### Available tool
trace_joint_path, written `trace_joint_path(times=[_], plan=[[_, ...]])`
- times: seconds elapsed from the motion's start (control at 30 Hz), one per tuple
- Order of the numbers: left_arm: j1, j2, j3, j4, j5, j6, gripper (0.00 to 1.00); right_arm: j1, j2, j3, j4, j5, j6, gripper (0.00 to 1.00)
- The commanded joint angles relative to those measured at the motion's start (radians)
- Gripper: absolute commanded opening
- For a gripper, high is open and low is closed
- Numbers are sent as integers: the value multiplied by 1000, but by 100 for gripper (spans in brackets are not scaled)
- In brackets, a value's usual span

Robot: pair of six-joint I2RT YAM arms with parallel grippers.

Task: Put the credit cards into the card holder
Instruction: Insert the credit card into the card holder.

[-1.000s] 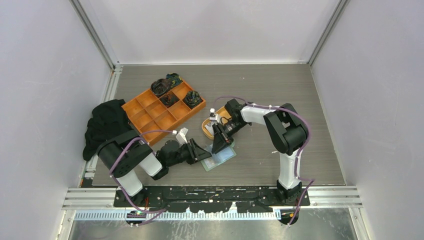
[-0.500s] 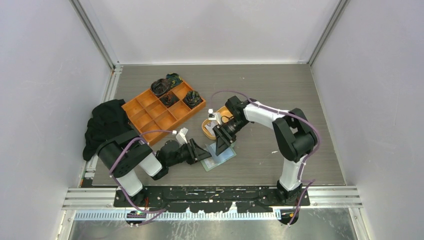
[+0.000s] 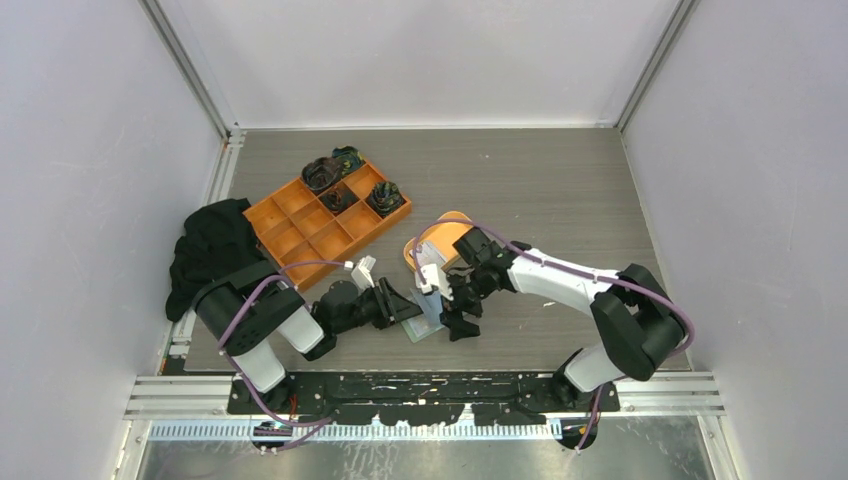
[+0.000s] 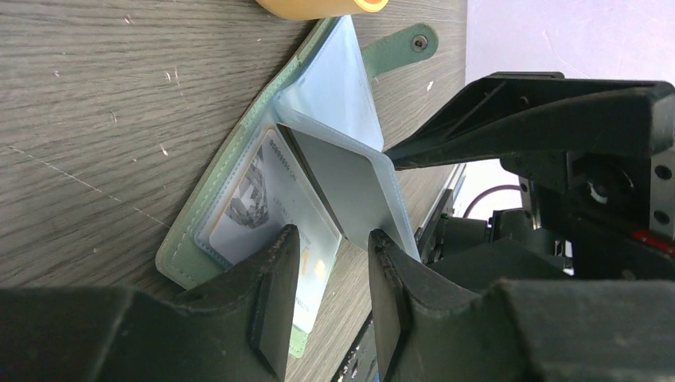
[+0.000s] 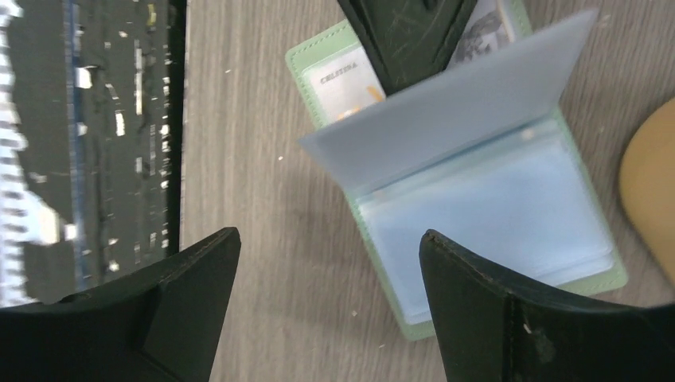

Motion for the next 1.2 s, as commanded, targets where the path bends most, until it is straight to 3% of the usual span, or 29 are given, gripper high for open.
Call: trace_joint_path(times=[0.0, 0.23, 1.17], plan=[[-1, -19, -8, 42, -9, 19, 39, 60, -15, -20, 226, 129, 12, 88], [-1, -20, -5, 43, -8, 18, 39, 107, -2, -31, 316, 219, 68, 87], [0, -64, -8, -10, -9, 31, 39, 84, -20, 1, 278, 267, 107, 82]])
